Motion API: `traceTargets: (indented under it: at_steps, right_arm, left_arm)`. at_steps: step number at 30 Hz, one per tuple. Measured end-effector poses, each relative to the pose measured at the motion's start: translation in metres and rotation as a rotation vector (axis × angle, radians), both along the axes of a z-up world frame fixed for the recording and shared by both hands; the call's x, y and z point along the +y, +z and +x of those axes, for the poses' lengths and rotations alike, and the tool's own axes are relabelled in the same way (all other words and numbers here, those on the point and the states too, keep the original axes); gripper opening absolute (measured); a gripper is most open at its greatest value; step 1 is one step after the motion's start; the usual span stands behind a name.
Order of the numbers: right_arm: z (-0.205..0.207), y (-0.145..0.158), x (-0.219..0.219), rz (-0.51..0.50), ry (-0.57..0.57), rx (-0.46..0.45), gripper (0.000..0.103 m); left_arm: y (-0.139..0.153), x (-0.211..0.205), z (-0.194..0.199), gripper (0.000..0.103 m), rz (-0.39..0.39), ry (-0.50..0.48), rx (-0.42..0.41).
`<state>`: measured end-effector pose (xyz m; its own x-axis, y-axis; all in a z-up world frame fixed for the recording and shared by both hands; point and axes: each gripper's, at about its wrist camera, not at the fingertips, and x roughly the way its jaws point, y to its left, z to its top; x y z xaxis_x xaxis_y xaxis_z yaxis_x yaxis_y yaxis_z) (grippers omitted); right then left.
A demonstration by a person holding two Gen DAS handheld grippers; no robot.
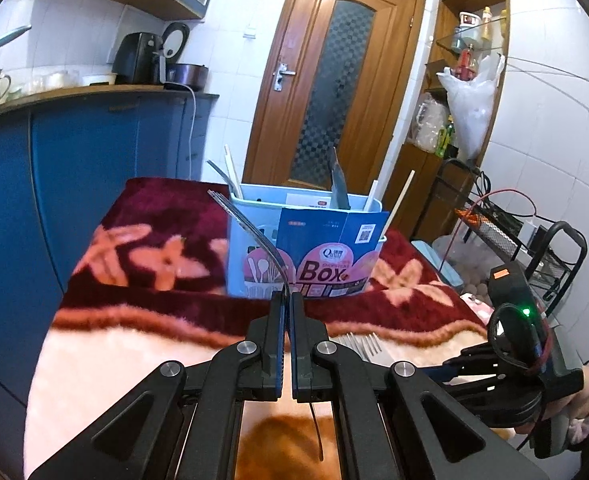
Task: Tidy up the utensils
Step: 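Lift the steel fork with the left gripper while the right gripper grasps a white plastic fork, then carry the steel fork in the left gripper while the right gripper carries the white fork to the holder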
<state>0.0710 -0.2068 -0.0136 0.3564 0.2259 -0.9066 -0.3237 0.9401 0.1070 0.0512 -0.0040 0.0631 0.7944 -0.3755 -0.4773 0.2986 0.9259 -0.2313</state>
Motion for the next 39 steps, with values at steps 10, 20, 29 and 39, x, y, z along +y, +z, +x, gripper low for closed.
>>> traceTargets:
  at_steps: [10, 20, 29, 39]
  right_arm:
    - [-0.005, 0.002, -0.022, 0.166, -0.058, -0.048, 0.008]
    - [-0.025, 0.019, -0.041, 0.34, -0.108, -0.234, 0.008]
    - [-0.031, 0.042, -0.047, 0.368, -0.137, -0.41, 0.008]
    - [-0.026, 0.059, -0.058, 0.394, -0.167, -0.515, 0.008]
  left_arm:
    - [0.009, 0.003, 0.002, 0.002, 0.001, 0.041, -0.036]
    - [0.037, 0.006, 0.016, 0.002, 0.038, 0.101, -0.117]
    - [0.062, 0.0, 0.034, 0.002, 0.071, 0.135, -0.19]
    - [0.096, -0.008, 0.063, 0.002, 0.077, 0.176, -0.281]
